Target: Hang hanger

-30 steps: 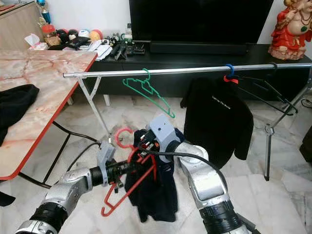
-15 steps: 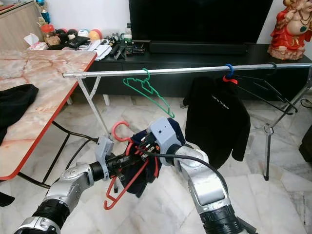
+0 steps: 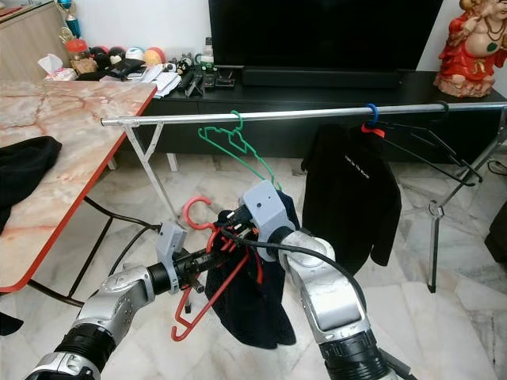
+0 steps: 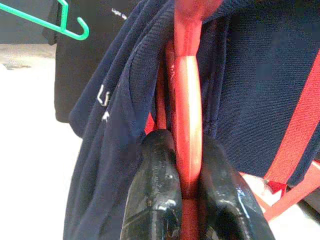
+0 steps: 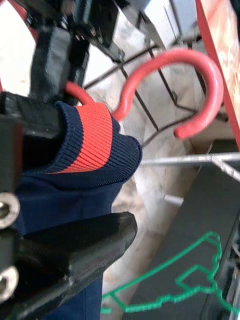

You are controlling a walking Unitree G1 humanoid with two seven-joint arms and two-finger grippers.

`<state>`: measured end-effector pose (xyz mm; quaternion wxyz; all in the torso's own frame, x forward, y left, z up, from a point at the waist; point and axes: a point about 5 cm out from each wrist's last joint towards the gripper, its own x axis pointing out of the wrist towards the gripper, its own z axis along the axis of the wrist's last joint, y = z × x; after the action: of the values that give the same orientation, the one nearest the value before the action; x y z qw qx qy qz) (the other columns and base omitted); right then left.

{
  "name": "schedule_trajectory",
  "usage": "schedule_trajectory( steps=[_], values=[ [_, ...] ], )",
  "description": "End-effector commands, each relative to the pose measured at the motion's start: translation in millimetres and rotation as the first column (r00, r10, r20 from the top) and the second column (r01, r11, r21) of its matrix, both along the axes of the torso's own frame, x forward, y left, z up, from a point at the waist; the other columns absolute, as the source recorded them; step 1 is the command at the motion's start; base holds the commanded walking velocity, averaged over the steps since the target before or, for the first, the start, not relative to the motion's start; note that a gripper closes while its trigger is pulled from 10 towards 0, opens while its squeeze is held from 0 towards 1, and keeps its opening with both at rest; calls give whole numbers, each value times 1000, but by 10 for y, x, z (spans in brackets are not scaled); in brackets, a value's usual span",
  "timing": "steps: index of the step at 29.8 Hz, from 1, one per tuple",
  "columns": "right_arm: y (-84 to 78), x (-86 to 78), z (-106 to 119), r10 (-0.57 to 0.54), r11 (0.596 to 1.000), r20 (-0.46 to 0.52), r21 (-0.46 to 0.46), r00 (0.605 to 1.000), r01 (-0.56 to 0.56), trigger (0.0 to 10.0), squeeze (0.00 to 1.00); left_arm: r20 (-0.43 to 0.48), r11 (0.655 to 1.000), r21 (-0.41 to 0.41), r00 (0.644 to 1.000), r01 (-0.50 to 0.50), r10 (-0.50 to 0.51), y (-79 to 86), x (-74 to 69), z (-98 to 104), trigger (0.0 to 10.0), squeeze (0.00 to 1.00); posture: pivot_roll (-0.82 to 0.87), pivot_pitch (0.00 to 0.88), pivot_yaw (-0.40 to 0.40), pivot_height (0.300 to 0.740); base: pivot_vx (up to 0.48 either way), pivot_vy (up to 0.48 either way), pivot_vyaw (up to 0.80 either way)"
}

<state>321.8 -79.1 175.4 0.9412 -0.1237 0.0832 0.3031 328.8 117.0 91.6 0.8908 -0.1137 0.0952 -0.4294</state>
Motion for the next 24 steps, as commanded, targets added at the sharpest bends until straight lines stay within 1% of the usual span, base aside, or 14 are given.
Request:
schedule_trajectory(
  steps=[1,2,4,6,8,11,12,14,15,18,22,24],
  values=[
    [25,39,91,-20,1000,52,-20,998,21,10000,898,19,1000,-29,1000,1,0,-9,26,57,10000,0,-69,56,1,740,0,0,0],
    [48,39,103,-20,999,58,-32,998,22,10000,933,18,1000,-30,1000,-2,3,-12,23,53,10000,0,-68,58,-2,740,0,0,0],
    [73,18,116,-16,999,57,-29,998,18,10000,922,19,1000,-31,1000,-7,7,-11,21,48,10000,0,-68,58,-3,740,0,0,0],
    [67,-3,125,-31,998,63,-51,998,34,10000,918,21,999,-31,1000,-16,17,-8,23,49,10000,0,-67,59,-4,740,0,0,0],
    [68,-96,119,-33,995,64,-89,997,39,10000,906,24,999,-37,999,-30,31,2,27,49,10000,0,-74,63,-5,740,0,0,0],
    [89,-187,100,-12,993,54,-119,998,18,10000,906,24,998,-44,999,-44,45,11,36,51,10000,0,-80,65,-5,740,0,0,0],
    [104,-250,88,4,991,52,-136,999,3,10000,902,27,997,-52,998,-60,61,14,53,62,10000,0,-89,66,-4,740,0,0,0],
    [106,-305,72,13,988,45,-156,999,-6,10000,894,31,995,-67,997,-73,76,6,74,82,10000,0,-93,66,-5,740,0,0,0],
    [106,-305,72,13,988,45,-156,999,-6,10000,894,31,995,-67,997,-73,76,6,74,82,10000,0,-93,66,-5,740,0,0,0],
    [65,-322,67,-10,980,55,-200,998,21,10000,890,31,994,-83,997,-74,77,-9,79,95,10000,0,-98,65,-6,740,0,0,0],
    [4,-381,37,-32,971,32,-235,999,39,10000,882,34,993,-86,995,-86,89,-8,81,95,10000,0,-97,65,-8,740,0,0,0],
    [-70,-450,-42,-53,962,-3,-270,999,50,10000,851,35,986,-123,992,-114,119,11,101,121,10000,0,-97,64,-12,740,0,0,0]
  ],
)
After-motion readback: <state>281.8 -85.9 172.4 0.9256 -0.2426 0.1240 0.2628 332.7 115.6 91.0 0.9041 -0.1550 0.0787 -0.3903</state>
